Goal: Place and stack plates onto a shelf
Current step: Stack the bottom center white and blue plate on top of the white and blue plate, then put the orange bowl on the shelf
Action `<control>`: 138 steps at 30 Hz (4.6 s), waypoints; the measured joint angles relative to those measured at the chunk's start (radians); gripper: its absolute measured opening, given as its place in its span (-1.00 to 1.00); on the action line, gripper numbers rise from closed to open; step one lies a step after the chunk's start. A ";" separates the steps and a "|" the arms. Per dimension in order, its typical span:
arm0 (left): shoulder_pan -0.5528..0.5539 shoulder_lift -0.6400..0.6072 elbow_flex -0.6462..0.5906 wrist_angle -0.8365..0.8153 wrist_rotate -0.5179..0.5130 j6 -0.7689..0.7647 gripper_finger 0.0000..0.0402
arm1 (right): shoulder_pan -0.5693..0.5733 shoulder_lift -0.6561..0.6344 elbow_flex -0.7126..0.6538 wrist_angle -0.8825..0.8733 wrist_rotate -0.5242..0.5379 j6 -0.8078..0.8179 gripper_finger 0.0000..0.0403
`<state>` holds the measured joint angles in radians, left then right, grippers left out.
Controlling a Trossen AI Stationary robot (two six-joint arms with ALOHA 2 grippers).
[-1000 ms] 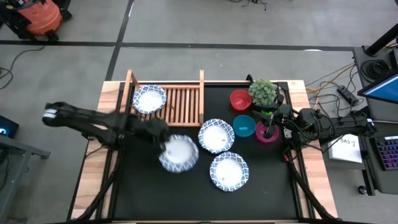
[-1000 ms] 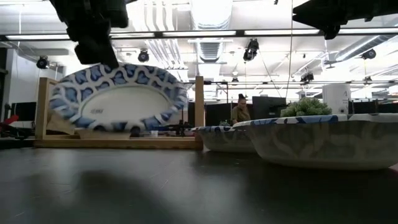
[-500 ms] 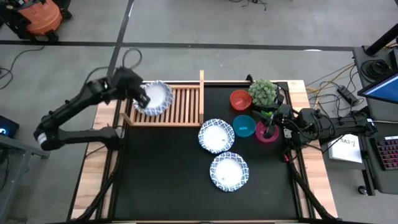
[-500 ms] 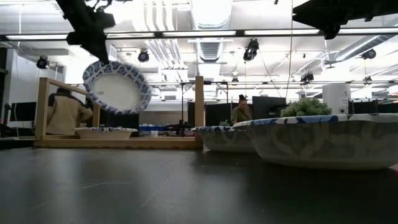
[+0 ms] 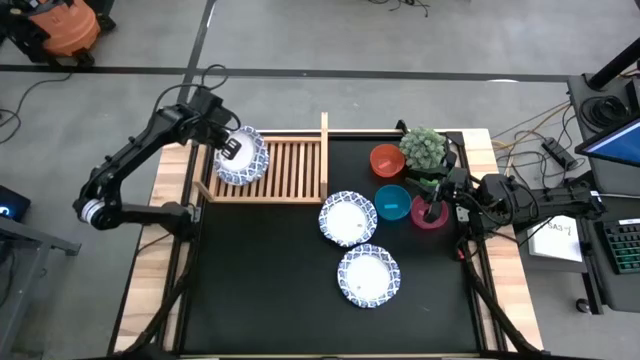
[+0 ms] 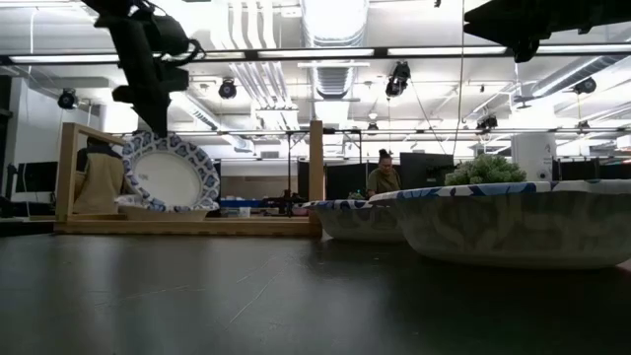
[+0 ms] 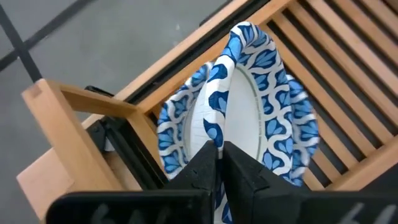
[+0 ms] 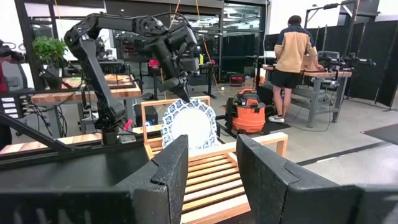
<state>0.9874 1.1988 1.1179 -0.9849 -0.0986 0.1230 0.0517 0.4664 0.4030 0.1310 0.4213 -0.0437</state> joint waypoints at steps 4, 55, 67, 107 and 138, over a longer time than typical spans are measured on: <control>0.000 0.028 0.000 0.002 -0.013 0.013 -0.89 | 0.000 0.000 0.000 0.000 0.000 0.000 -0.38; -0.050 0.315 -0.138 0.436 -0.209 0.003 -1.00 | 0.000 0.000 0.000 -0.020 0.000 -0.018 -0.38; -0.033 0.260 -0.138 0.521 -0.255 0.056 -1.00 | 0.000 0.000 0.000 -0.020 0.000 -0.016 -0.38; -1.011 -0.439 -0.505 0.868 0.187 -0.381 -1.00 | 0.000 0.184 -0.002 0.144 -0.014 0.155 -0.38; -1.308 -0.482 -0.659 1.068 0.028 -0.339 -1.00 | -0.191 0.762 0.765 -0.757 0.006 0.573 -0.38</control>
<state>-0.3202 0.7166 0.4591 0.0826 -0.0708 -0.2155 -0.1389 1.2281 1.1683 -0.6264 0.4278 0.5293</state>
